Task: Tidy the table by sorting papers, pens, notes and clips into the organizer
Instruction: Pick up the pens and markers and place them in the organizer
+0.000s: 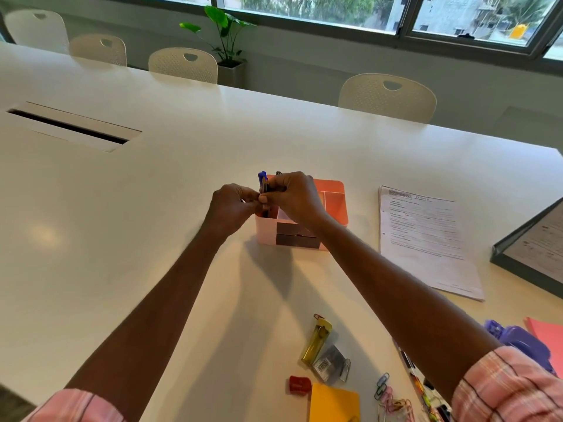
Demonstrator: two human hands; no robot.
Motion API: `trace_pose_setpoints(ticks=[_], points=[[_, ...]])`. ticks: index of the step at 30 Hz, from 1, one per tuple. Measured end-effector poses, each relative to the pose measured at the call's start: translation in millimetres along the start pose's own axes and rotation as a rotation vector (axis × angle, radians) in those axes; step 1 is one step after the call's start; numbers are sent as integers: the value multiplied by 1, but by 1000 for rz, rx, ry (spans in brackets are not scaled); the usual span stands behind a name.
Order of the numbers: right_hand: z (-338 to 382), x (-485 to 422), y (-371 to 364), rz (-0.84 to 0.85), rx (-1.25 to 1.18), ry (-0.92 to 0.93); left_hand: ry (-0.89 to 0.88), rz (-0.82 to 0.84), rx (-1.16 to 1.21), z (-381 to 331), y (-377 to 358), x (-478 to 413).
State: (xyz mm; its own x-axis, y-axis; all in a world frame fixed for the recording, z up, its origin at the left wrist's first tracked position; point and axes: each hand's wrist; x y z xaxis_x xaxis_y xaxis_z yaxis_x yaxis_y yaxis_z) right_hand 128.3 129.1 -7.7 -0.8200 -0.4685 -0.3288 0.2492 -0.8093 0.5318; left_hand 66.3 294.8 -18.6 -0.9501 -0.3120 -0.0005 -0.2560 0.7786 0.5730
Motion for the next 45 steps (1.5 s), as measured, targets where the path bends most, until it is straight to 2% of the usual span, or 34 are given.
trace_pose_setpoints(ticks=[7,22,25,29,32,36,42,45], points=[[7,1,2,18,34,33,51,0,98,1,-1,3],[13,10,12,-159,28,74,66,-142,139,-6,-2,13],[13,16,16,-180,14,42,84,-251,123,-7,-4,19],[15,31,23,-187,16,8,98,-505,185,-16,-11,47],[18,47,30,-211,61,16,62,-593,242,-23,-17,75],[26,82,42,-190,23,-25,44,-507,316,-33,-29,114],[34,162,53,-59,3,-21,86,-185,271,-34,-58,163],[29,204,55,-42,-37,-106,82,-32,229,-32,-72,182]])
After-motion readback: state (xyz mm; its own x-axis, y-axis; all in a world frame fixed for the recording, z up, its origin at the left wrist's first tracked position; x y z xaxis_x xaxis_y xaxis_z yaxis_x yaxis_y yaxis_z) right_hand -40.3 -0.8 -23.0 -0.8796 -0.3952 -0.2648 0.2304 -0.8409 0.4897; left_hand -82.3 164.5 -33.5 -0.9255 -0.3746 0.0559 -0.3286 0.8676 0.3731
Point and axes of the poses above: each hand's wrist, its own x-axis away from the middle knuckle, its own y-axis out of the back of the hand, z = x × y, and after that the axes turned 7 degrees about y, right-handed
